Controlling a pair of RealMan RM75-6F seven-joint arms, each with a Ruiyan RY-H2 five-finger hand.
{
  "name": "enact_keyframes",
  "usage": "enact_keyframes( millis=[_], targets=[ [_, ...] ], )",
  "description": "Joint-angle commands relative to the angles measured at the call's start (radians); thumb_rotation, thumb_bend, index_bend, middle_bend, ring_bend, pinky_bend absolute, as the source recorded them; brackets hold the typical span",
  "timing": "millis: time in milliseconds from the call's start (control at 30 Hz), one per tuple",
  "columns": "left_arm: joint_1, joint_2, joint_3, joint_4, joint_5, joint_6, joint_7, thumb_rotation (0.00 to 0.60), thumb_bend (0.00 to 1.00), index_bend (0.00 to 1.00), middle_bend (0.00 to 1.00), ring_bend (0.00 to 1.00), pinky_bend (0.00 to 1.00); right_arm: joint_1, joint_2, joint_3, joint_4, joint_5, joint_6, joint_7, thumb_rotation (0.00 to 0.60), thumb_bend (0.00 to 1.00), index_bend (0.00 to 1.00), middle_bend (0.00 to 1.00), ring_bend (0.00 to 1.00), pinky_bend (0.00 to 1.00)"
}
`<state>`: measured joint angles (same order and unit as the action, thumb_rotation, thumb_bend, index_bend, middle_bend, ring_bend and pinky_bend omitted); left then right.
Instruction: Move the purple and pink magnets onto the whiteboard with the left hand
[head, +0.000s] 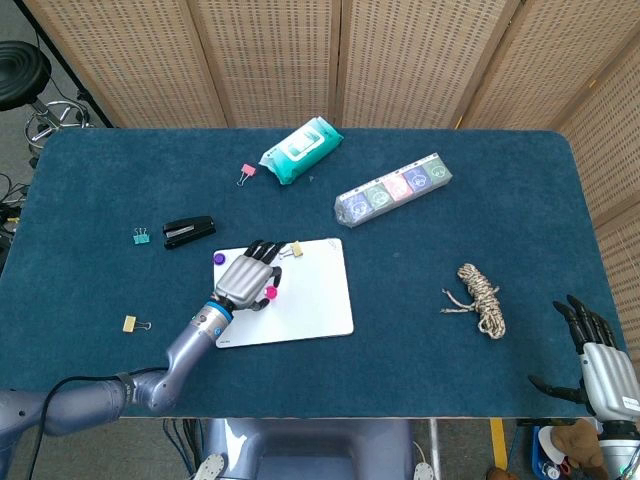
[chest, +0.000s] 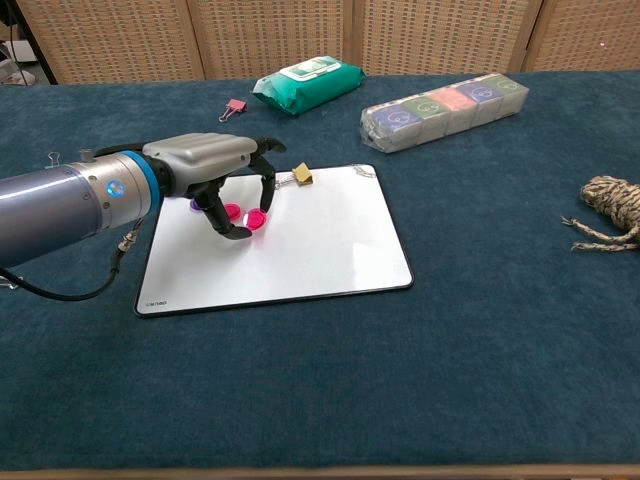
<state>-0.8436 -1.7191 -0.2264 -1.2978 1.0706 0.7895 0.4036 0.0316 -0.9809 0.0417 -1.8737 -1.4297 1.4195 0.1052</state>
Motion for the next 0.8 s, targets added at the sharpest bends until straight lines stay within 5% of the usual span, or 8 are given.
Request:
enact_keyframes(
  millis=[33, 800],
  targets=[
    [-0.022, -0.023, -0.007, 0.016, -0.022, -0.003, 0.019, 0.600, 0.28, 0.55, 0.00, 0.00, 0.00, 0.003, 0.000, 0.003, 0.001, 0.006, -0.005, 0.001, 0.600, 0.00, 0.09, 0.00, 0.00, 0.00],
    [-0.072, -0.063, 0.010, 0.056, -0.130, 0.028, 0.095, 0.600, 0.27, 0.55, 0.00, 0.00, 0.00, 0.001, 0.009, 0.006, 0.003, 0.011, -0.005, 0.020, 0.600, 0.00, 0.09, 0.00, 0.00, 0.00]
  ],
)
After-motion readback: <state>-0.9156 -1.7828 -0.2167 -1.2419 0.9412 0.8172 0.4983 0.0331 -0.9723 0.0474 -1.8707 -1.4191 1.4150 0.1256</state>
